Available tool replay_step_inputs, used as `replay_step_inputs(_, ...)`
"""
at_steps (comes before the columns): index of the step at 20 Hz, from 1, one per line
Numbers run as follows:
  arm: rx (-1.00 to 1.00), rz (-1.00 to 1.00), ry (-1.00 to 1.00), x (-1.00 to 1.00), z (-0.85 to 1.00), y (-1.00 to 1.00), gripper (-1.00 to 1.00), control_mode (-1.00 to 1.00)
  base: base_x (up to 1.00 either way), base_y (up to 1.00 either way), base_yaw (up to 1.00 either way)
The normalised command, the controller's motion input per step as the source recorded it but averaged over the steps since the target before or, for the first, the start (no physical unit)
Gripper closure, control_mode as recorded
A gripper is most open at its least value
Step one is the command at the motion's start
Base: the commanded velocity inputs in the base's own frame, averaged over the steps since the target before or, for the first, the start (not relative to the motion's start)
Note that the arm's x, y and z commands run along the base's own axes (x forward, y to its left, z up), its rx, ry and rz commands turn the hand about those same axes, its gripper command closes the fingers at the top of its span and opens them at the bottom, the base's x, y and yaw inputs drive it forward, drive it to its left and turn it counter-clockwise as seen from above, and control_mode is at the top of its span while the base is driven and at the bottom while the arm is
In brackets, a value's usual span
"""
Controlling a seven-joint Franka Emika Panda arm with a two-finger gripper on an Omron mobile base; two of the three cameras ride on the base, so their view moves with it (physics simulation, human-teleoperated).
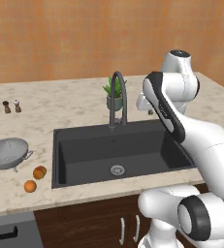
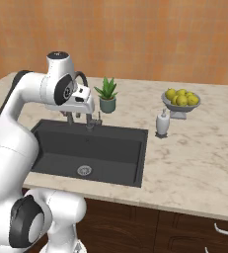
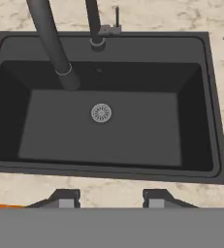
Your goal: Put the colander in the sink, put the apple, tangerine, peach in the colander, and turn on the sink faucet and pour water over the colander.
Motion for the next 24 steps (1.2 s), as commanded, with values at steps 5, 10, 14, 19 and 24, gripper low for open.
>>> replay_step_inputs(5,0.0,0.0,0.07,-0.09,-0.17,0.44,-1.0,-1.0,0.0,0.0,0.0)
replay_step_inputs(10,-0.11,0.0,0.11,0.02,-0.64,1.0,-1.0,-1.0,0.0,0.0,0.0)
replay_step_inputs(14,0.0,0.02,0.1,0.17,-0.87,1.0,-1.0,-1.0,0.0,0.0,0.0)
replay_step_inputs(19,0.0,0.0,0.11,0.31,-0.79,1.0,-1.0,-1.0,0.0,0.0,0.0)
replay_step_inputs(24,0.0,0.0,0.09,0.5,-0.6,1.0,-1.0,-1.0,0.0,0.0,0.0)
